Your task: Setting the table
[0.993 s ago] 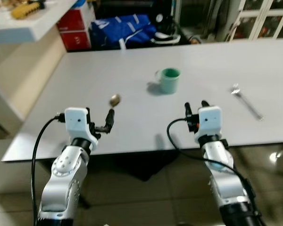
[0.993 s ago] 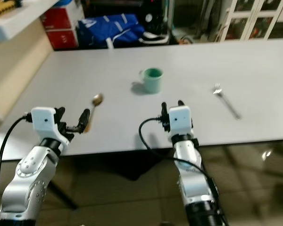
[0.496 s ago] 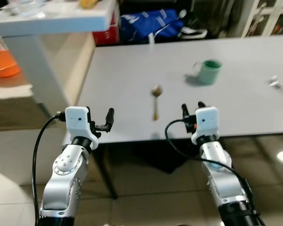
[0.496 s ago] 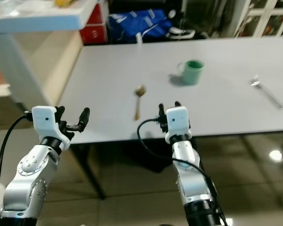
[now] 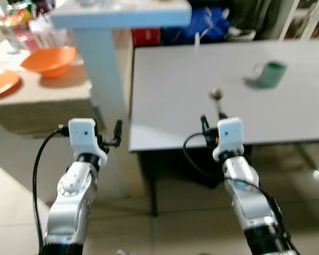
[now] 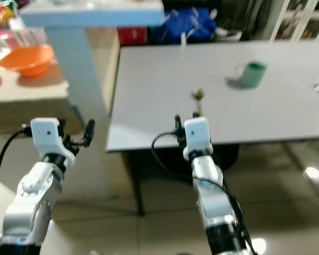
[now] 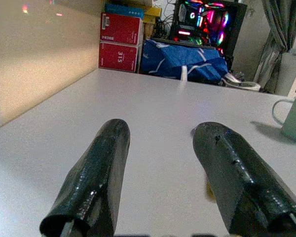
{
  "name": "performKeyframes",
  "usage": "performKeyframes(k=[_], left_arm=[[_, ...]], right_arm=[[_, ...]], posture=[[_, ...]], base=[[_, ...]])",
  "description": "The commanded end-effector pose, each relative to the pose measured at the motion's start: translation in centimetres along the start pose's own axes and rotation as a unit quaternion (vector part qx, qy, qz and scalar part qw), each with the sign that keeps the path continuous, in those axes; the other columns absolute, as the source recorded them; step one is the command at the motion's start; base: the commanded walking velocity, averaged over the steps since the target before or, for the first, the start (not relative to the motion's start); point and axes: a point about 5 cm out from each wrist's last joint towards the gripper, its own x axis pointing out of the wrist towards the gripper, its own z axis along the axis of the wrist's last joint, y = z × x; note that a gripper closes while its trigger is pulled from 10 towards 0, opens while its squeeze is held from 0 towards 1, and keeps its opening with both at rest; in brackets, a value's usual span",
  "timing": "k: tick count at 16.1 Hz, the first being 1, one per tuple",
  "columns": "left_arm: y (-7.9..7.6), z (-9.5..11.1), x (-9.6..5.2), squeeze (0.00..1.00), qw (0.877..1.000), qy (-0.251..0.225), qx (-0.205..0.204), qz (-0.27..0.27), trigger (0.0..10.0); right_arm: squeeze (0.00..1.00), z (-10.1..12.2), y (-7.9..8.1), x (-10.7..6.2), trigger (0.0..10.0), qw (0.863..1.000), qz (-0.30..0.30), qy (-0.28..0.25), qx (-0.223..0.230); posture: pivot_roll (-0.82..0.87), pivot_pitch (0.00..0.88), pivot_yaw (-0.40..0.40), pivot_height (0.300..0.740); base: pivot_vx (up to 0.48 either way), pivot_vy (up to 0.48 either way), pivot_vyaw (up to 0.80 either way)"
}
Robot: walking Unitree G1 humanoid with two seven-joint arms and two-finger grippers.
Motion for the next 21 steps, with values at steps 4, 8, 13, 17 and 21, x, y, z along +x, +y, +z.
performKeyframes(k=[4, 8, 13, 17, 21], left_arm=[[-0.3, 0.2, 0.5, 0.0, 1.0, 0.002, 0.012, 0.0, 10.0], [0.0, 0.3, 1.0, 0.0, 1.0, 0.001, 0.015, 0.006, 10.0], [0.6, 1.1, 2.0, 0.0, 1.0, -0.009, 0.022, 0.018, 10.0], [-0.5, 1.2, 1.7, 0.0, 0.999, -0.024, 0.022, 0.0, 10.0], [-1.1, 1.0, 1.6, 0.0, 1.0, -0.021, 0.02, -0.004, 10.0]], right_arm=[[0.0, 0.1, -0.1, 0.1, 10.0, 1.0, -0.001, -0.002, 0.007], [0.0, 0.2, 0.3, 0.4, 10.0, 1.0, 0.008, -0.006, 0.011], [0.0, 0.4, 0.9, 0.6, 10.0, 1.0, 0.023, -0.008, 0.012], [0.0, 0.2, 1.0, 0.6, 10.0, 1.0, 0.026, -0.007, 0.011], [0.0, 0.7, 1.1, 0.6, 10.0, 0.999, 0.03, -0.02, 0.009]], posture=[[-0.13, 0.0, 0.057, 0.74], [-0.11, 0.0, 0.046, 0.74], [-0.11, 0.0, 0.043, 0.74], [-0.11, 0.0, 0.047, 0.74], [-0.11, 0.0, 0.045, 0.74]], base=[[0.0, 0.48, 0.0], [0.0, 0.48, 0.0], [0.0, 0.48, 0.0], [0.0, 0.0, 0.0], [0.302, 0.373, 0.0]])
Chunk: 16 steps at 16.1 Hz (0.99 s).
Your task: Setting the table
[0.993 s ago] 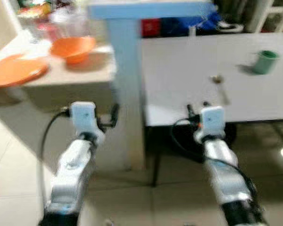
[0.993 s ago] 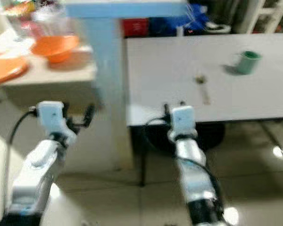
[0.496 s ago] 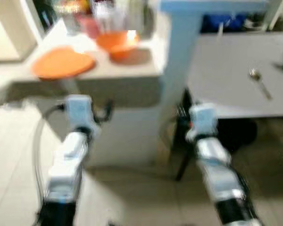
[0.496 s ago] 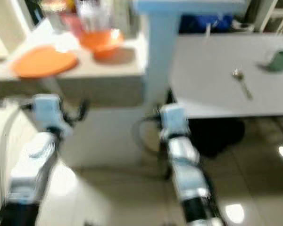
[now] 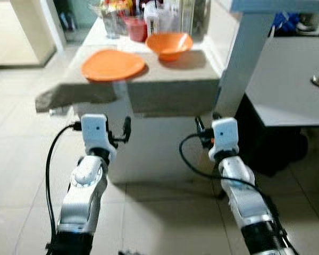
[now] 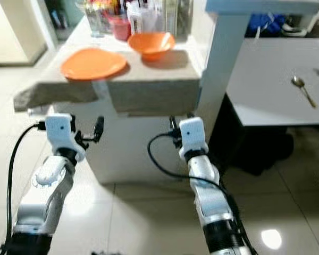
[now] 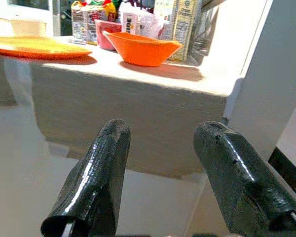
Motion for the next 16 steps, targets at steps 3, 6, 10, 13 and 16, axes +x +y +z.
performKeyframes(k=[3, 6, 10, 13, 16], left_arm=[[-0.2, 1.2, 0.6, 0.0, 1.0, -0.015, 0.007, -0.008, 10.0], [-0.3, 1.6, 1.3, 0.0, 0.999, -0.015, 0.021, -0.02, 10.0], [-1.4, 2.0, 1.6, 0.0, 0.998, -0.022, 0.036, -0.049, 10.0], [-2.5, 2.0, 1.7, 0.0, 0.995, -0.021, 0.048, -0.082, 10.0], [-2.5, 2.3, 1.9, 0.0, 0.995, -0.027, 0.045, -0.082, 10.0]], right_arm=[[0.0, 0.5, 0.1, 0.1, 10.0, 1.0, 0.003, -0.013, 0.003], [0.0, 0.5, 0.3, 0.2, 10.0, 1.0, 0.003, -0.017, 0.004], [0.0, 0.7, 0.2, 0.2, 10.0, 1.0, 0.0, -0.022, 0.005], [0.0, 0.7, 0.2, 0.1, 10.0, 1.0, -0.005, -0.023, 0.004], [0.0, 1.7, 0.0, 0.5, 10.0, 0.999, -0.015, -0.038, -0.004]], posture=[[-0.11, 0.0, 0.052, 0.74], [-0.11, 0.0, 0.057, 0.74], [-0.12, 0.0, 0.068, 0.74], [-0.12, 0.0, 0.075, 0.74], [-0.13, 0.0, 0.079, 0.74]], base=[[0.3, 0.375, 0.0], [0.303, 0.372, 0.0], [0.413, 0.158, 0.0], [0.467, 0.0, 0.0], [0.305, 0.0, 0.0]])
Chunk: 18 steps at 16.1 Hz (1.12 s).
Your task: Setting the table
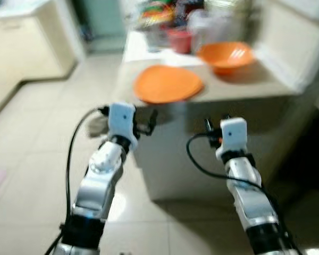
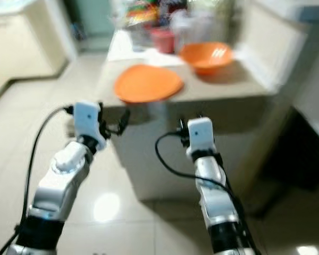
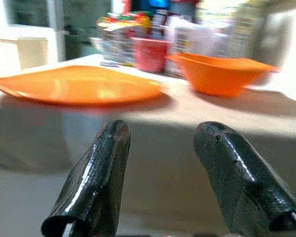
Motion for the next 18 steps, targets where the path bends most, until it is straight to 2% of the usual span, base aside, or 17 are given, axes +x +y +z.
performKeyframes(k=[1, 4, 7, 9, 13, 15, 18], left_arm=[[1.3, -0.3, -0.3, 0.0, 1.0, 0.006, 0.002, 0.019, 10.0], [1.5, -0.2, -0.3, 0.0, 1.0, 0.003, 0.004, 0.02, 10.0], [1.8, 0.0, -0.2, 0.0, 1.0, 0.004, 0.01, 0.022, 10.0], [1.9, 0.0, -0.1, 0.0, 1.0, 0.004, 0.01, 0.024, 10.0], [2.0, -0.1, -0.1, 0.0, 1.0, 0.007, 0.007, 0.029, 10.0], [1.7, -0.4, -0.1, 0.0, 0.999, 0.015, 0.019, 0.033, 10.0], [1.5, -0.2, -0.1, 0.0, 0.999, 0.009, 0.016, 0.034, 10.0]], right_arm=[[0.0, 1.4, 0.8, 0.6, 10.0, 1.0, 0.009, -0.023, 0.002], [0.0, 2.2, 0.8, 1.4, 10.0, 0.999, 0.002, -0.025, 0.028], [0.0, 2.7, 0.4, 3.1, 10.0, 0.999, -0.008, -0.017, 0.042], [0.0, 3.1, 0.4, 3.7, 10.0, 0.999, -0.012, -0.02, 0.04], [0.0, 2.9, 0.7, 3.4, 10.0, 0.999, -0.011, -0.019, 0.039], [0.0, 2.8, 1.0, 3.2, 10.0, 0.999, -0.003, -0.017, 0.039], [0.0, 2.5, 1.4, 2.8, 10.0, 0.999, 0.007, -0.015, 0.036]], posture=[[-0.13, 0.0, 0.079, 0.74], [-0.12, 0.0, 0.086, 0.74], [-0.11, 0.0, 0.089, 0.74], [-0.11, 0.0, 0.09, 0.74], [-0.11, 0.0, 0.088, 0.74], [-0.11, 0.0, 0.086, 0.74], [-0.11, 0.0, 0.086, 0.74]], base=[[0.0, 0.0, 0.0], [0.0, 0.0, 0.0], [0.0, 0.0, 0.0], [0.0, 0.0, 0.0], [0.0, 0.0, 0.0], [0.0, 0.0, 0.0], [0.0, -0.393, 0.0]])
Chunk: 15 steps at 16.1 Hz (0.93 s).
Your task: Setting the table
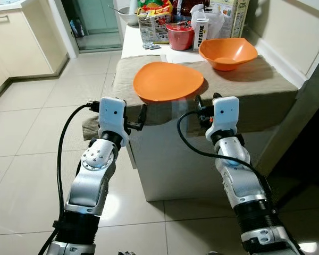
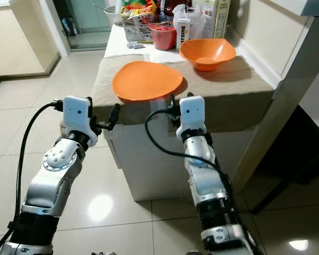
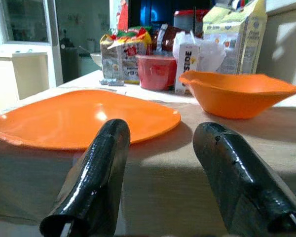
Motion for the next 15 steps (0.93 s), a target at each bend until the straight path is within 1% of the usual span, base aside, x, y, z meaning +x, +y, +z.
performKeyframes(k=[1, 7, 8, 9, 11, 15], left_arm=[[0.05, -0.16, -0.05, 0.0, 1.0, 0.003, 0.003, 0.006, 10.0], [0.24, 0.02, 0.28, 0.0, 1.0, 0.001, -0.001, 0.015, 10.0], [0.41, 0.02, 0.36, 0.0, 1.0, 0.002, -0.004, 0.024, 10.0], [0.58, 0.07, 0.43, 0.0, 0.999, -0.001, -0.017, 0.031, 10.0], [0.84, -0.04, 0.47, 0.0, 0.999, 0.005, -0.01, 0.04, 10.0], [0.88, -0.07, 0.45, 0.0, 0.999, 0.003, -0.02, 0.042, 10.0]], right_arm=[[0.0, 0.24, 0.25, -0.14, 10.0, 1.0, 0.007, -0.004, -0.002], [0.0, -0.13, 0.74, -0.85, 10.0, 1.0, 0.015, 0.002, -0.004], [0.0, -0.14, 0.78, -0.88, 10.0, 1.0, 0.017, 0.002, -0.006], [0.0, -0.14, 0.82, -0.91, 10.0, 1.0, 0.018, 0.002, -0.006], [0.0, -0.1, 0.99, -1.0, 10.0, 1.0, 0.025, 0.002, -0.007], [0.0, 0.17, 0.92, -1.11, 10.0, 0.999, 0.029, -0.005, -0.012]], posture=[[-0.12, 0.0, 0.086, 0.74], [-0.12, 0.0, 0.088, 0.74], [-0.12, 0.0, 0.087, 0.74], [-0.12, 0.0, 0.086, 0.74], [-0.12, 0.0, 0.085, 0.74], [-0.12, 0.0, 0.084, 0.74]], base=[[0.0, -0.435, 0.0], [0.292, -0.376, 0.0], [0.446, 0.0, 0.0], [0.0, 0.0, 0.0], [0.0, 0.0, 0.0], [0.0, 0.0, 0.0]])
